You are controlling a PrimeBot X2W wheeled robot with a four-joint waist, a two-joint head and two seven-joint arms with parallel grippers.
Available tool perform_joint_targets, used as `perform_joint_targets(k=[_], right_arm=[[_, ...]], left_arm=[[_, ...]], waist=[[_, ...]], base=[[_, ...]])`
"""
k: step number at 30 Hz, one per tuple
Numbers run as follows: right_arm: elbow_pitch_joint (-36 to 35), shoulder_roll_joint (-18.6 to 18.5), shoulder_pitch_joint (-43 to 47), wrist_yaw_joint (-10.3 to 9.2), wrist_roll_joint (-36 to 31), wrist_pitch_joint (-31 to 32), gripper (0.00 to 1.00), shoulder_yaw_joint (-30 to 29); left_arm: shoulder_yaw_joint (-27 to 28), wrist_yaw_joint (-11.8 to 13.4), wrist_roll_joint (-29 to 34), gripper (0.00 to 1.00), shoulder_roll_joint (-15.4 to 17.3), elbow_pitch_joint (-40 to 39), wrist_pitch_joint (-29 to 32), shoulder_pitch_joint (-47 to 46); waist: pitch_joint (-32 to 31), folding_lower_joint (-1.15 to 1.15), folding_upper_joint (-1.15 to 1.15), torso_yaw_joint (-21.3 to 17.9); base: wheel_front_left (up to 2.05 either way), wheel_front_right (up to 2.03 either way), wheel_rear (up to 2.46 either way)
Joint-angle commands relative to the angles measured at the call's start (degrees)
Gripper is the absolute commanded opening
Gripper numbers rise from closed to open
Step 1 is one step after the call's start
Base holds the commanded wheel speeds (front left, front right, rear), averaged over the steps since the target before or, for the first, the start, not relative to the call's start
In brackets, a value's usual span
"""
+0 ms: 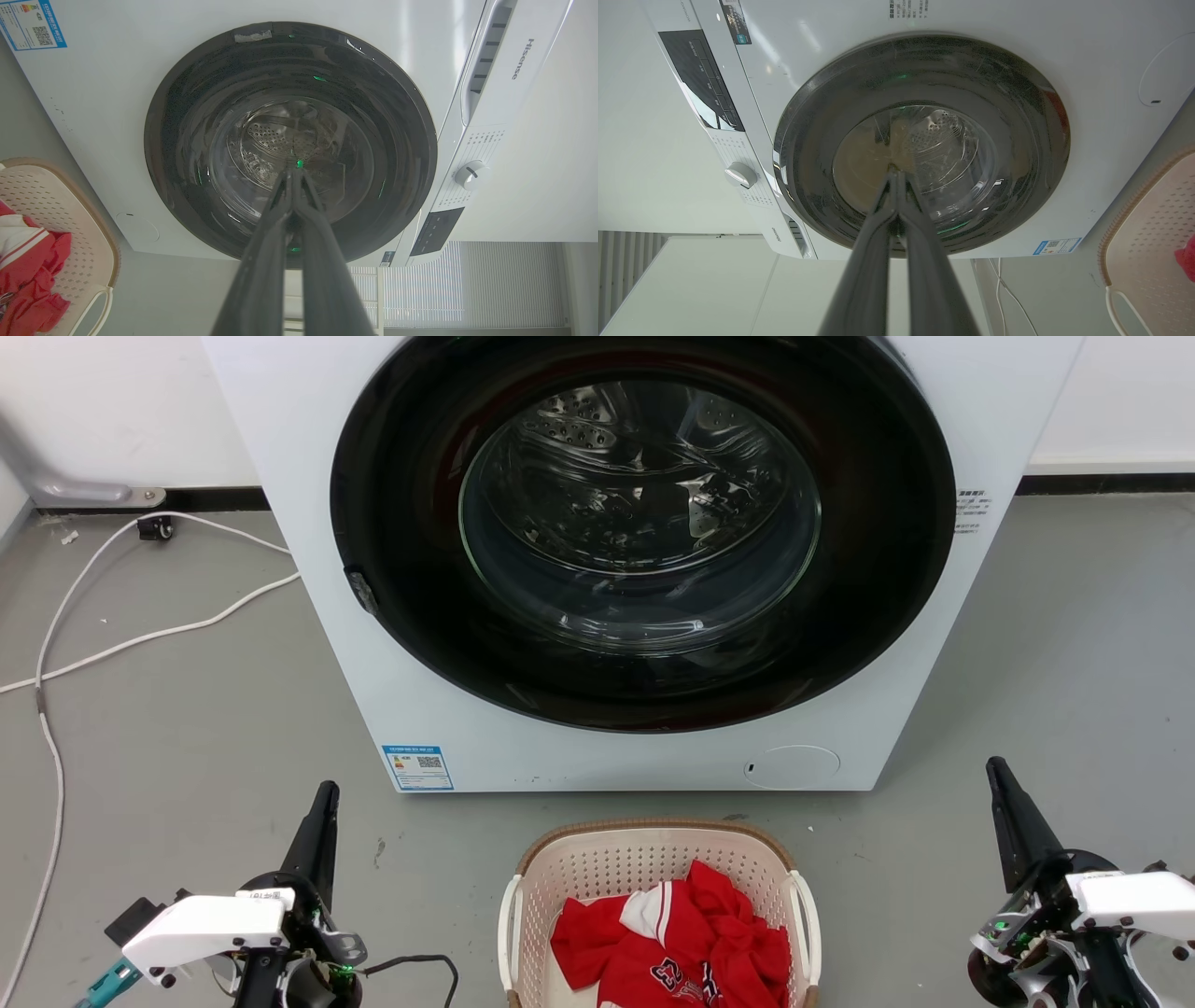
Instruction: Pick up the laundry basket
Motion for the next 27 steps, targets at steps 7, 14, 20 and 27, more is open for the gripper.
perform_joint_targets(k=[7, 14, 20, 27], right_arm=[[0.1, 0.3, -0.7, 0.02, -0.4, 0.2, 0.0, -0.2], [0.1, 0.3, -0.7, 0.02, -0.4, 0.2, 0.0, -0.2], [0.1, 0.3, -0.7, 0.02, -0.4, 0.3, 0.0, -0.2], [-0.1, 0.1, 1.0, 0.0, -0.6, -1.2, 1.0, 0.4]], left_arm=[[0.2, -0.2, 0.2, 0.0, -0.1, 0.1, 0.2, -0.5], [0.3, -0.2, 0.3, 0.0, -0.1, 0.1, 0.3, -0.6], [0.4, -0.2, 0.4, 0.0, -0.2, 0.1, 0.3, -0.6], [-1.6, 0.0, 0.3, 1.0, -0.3, 0.6, -1.2, 0.1]], waist=[[0.0, 0.0, 0.0, 0.0], [0.0, 0.0, 0.0, 0.0], [0.0, 0.0, 0.0, 0.0], [-0.1, 0.0, 0.0, 0.0]], base=[[0.0, 0.0, 0.0], [0.0, 0.0, 0.0], [0.0, 0.0, 0.0], [0.0, 0.0, 0.0]])
